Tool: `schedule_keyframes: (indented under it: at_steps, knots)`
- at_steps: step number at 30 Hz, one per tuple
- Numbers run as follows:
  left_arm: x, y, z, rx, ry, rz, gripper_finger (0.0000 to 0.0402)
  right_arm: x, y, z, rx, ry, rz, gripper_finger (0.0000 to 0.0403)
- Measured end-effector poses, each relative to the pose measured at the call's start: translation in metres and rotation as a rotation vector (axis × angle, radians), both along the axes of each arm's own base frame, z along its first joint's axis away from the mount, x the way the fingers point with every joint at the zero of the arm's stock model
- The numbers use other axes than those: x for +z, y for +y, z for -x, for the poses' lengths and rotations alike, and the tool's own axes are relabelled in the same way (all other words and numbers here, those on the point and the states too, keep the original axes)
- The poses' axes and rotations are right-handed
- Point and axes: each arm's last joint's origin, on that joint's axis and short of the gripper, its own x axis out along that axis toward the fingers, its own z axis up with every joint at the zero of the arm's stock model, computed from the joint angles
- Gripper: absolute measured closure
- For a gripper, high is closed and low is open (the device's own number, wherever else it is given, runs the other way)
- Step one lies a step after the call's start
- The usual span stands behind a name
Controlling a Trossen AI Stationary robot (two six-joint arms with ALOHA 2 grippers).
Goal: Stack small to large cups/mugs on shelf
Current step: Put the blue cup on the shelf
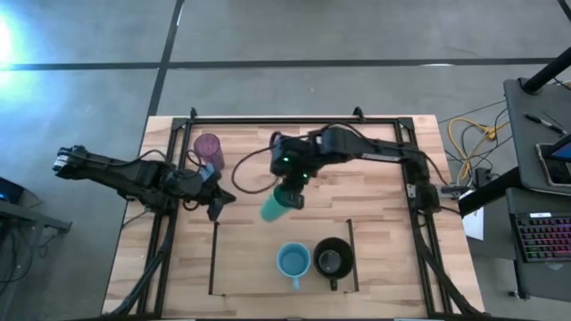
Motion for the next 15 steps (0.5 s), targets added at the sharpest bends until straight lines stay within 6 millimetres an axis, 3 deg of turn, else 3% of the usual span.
schedule_keyframes:
  at_steps: [5, 8, 15]
  knots:
    - [0.0, 0.001, 0.002, 0.009, 0.008, -0.004, 0.0402, 0.029, 0.036, 0.009, 0.119, -0.17, 0.092, 0.0394]
    - [0.003, 0.0, 0.0, 0.008, -0.023, 0.004, 0.0402, 0.037, 0.05, 0.008, 0.157, -0.242, 0.075, 0.0394]
    - [0.033, -0.003, -0.014, 0.003, -0.352, 0.075, 0.0402, 0.032, 0.063, -0.005, 0.136, -0.287, -0.033, 0.0394]
